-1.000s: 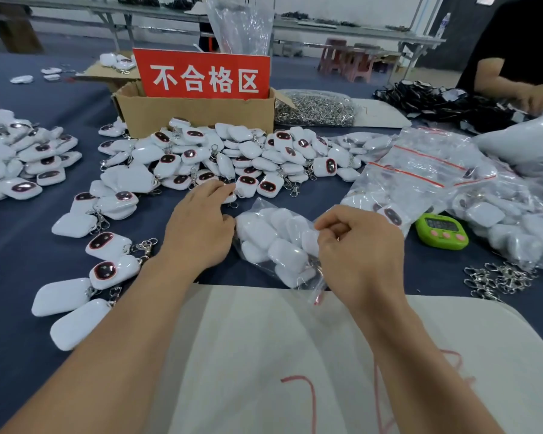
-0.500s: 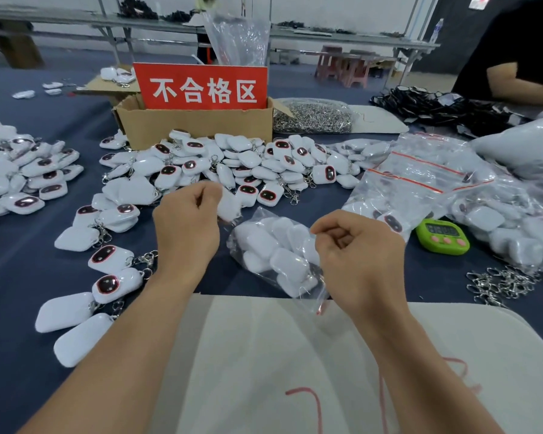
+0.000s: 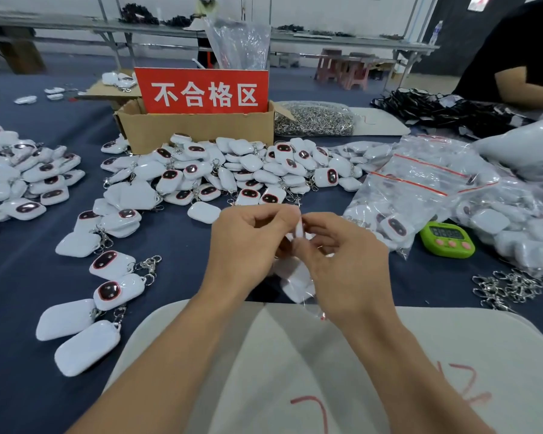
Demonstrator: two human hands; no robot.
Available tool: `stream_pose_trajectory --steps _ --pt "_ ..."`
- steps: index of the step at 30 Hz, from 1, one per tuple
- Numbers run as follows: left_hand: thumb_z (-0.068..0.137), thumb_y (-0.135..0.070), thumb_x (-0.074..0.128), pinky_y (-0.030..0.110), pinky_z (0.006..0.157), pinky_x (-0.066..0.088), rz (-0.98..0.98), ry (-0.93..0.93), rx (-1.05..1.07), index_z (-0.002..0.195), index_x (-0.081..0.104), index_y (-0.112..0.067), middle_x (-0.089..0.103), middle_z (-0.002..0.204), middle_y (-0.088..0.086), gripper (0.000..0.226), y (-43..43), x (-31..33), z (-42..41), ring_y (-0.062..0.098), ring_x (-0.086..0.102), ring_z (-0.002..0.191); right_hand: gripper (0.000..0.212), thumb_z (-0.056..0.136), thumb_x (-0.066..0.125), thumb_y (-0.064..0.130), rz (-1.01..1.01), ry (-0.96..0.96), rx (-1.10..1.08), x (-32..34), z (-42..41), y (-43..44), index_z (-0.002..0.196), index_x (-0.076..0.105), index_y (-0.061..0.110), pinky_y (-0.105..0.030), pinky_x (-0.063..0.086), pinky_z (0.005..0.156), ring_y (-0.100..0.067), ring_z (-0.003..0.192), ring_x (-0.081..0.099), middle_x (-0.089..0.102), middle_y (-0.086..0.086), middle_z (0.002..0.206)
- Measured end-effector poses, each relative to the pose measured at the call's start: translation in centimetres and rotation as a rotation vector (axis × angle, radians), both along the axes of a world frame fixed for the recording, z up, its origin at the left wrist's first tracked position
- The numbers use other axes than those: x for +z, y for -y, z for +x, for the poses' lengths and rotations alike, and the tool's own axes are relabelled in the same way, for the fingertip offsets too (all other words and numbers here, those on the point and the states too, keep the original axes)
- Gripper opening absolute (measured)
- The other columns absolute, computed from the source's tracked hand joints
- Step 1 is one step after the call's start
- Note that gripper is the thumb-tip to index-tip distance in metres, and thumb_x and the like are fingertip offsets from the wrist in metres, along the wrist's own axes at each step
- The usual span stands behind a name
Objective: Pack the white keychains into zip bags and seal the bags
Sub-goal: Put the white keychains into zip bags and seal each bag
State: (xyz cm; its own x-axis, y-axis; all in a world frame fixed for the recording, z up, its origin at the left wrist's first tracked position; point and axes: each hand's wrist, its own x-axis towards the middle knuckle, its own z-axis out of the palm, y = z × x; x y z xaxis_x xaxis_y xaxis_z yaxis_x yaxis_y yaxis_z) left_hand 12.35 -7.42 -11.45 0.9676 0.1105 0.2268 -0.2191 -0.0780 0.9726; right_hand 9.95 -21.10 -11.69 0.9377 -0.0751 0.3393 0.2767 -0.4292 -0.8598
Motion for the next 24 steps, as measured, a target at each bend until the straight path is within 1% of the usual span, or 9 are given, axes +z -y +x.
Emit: stream_pose_trajectory --steps 2,4,6,8,11,13,19,21,24 --pt "0.076 -0.042 0.072 0.026 0.058 0.056 -0.036 -0.042 -0.006 0.080 0.083 -0.037 0.074 0.068 0.000 0.013 -0.3 0.0 0.3 0.009 0.063 0.058 0.027 0.095 0.066 0.008 0.058 0.002 0.040 0.3 0.0 0.1 0.096 0.077 0.032 -0.019 0.054 0.073 -0.004 0.079 0.070 0.076 0.018 0.085" --pt "0.077 -0.035 0.073 0.022 0.055 0.053 -0.034 -0.075 -0.003 0.081 0.083 -0.041 0.075 0.071 0.000 0.012 -0.6 0.0 0.4 0.006 0.062 0.060 0.031 0.098 0.060 0.005 0.145 -0.064 0.055 0.5 0.1 0.1 0.092 0.079 0.029 -0.023 0.054 0.066 -0.010 0.070 0.068 0.077 0.007 0.080" --pt "0.078 -0.029 0.077 0.018 0.052 0.051 -0.058 -0.102 -0.043 0.083 0.083 -0.040 0.077 0.074 0.000 0.014 -0.7 0.0 0.3 0.004 0.063 0.061 0.034 0.098 0.055 0.003 0.259 -0.148 0.067 0.8 0.2 0.3 0.090 0.079 0.026 -0.017 0.051 0.060 -0.005 0.061 0.065 0.077 0.003 0.079" --pt "0.075 -0.028 0.081 0.017 0.053 0.050 -0.075 -0.107 -0.073 0.083 0.084 -0.035 0.077 0.074 0.000 0.012 -0.8 0.1 0.2 0.004 0.064 0.060 0.036 0.099 0.054 0.000 0.351 -0.215 0.084 1.0 0.3 0.6 0.089 0.079 0.023 -0.017 0.051 0.057 -0.007 0.059 0.064 0.077 0.000 0.078" --pt "0.074 -0.021 0.086 0.016 0.059 0.050 -0.076 -0.074 -0.064 0.081 0.084 -0.032 0.077 0.071 0.002 0.012 -0.7 0.2 0.1 0.006 0.065 0.060 0.029 0.098 0.058 0.004 0.391 -0.262 0.095 1.3 0.4 0.6 0.087 0.079 0.021 -0.018 0.052 0.056 -0.010 0.058 0.064 0.075 0.002 0.074" --pt "0.078 -0.012 0.086 0.015 0.060 0.050 -0.072 -0.042 -0.065 0.077 0.084 -0.033 0.076 0.069 0.002 0.021 -0.7 0.2 0.0 0.006 0.064 0.057 0.026 0.097 0.060 0.005 0.408 -0.283 0.100 1.3 0.5 0.7 0.086 0.079 0.019 -0.018 0.052 0.057 -0.012 0.059 0.063 0.075 0.002 0.074" --pt "0.080 -0.004 0.084 0.015 0.058 0.050 -0.056 -0.010 -0.123 0.079 0.084 -0.029 0.076 0.068 0.002 0.025 -0.6 0.6 -0.3 0.007 0.062 0.054 0.034 0.095 0.062 0.002 0.533 -0.288 0.068 1.2 0.4 0.8 0.077 0.083 0.022 -0.015 0.046 0.051 -0.010 0.052 0.058 0.072 -0.001 0.067" --pt "0.081 -0.006 0.083 0.016 0.059 0.051 -0.043 -0.009 -0.116 0.079 0.083 -0.030 0.076 0.069 0.001 0.025 -0.5 0.6 -0.3 0.007 0.062 0.055 0.037 0.096 0.061 0.003 0.523 -0.271 0.079 1.2 0.4 0.7 0.077 0.083 0.026 -0.014 0.047 0.052 -0.008 0.053 0.058 0.072 0.002 0.067" --pt "0.076 -0.018 0.084 0.017 0.060 0.051 -0.037 -0.012 -0.099 0.079 0.083 -0.030 0.075 0.070 0.000 0.012 -0.3 0.5 -0.3 0.007 0.063 0.057 0.037 0.097 0.060 0.005 0.485 -0.255 0.124 1.1 0.4 0.6 0.081 0.083 0.029 -0.013 0.048 0.056 -0.006 0.056 0.059 0.073 0.004 0.069"
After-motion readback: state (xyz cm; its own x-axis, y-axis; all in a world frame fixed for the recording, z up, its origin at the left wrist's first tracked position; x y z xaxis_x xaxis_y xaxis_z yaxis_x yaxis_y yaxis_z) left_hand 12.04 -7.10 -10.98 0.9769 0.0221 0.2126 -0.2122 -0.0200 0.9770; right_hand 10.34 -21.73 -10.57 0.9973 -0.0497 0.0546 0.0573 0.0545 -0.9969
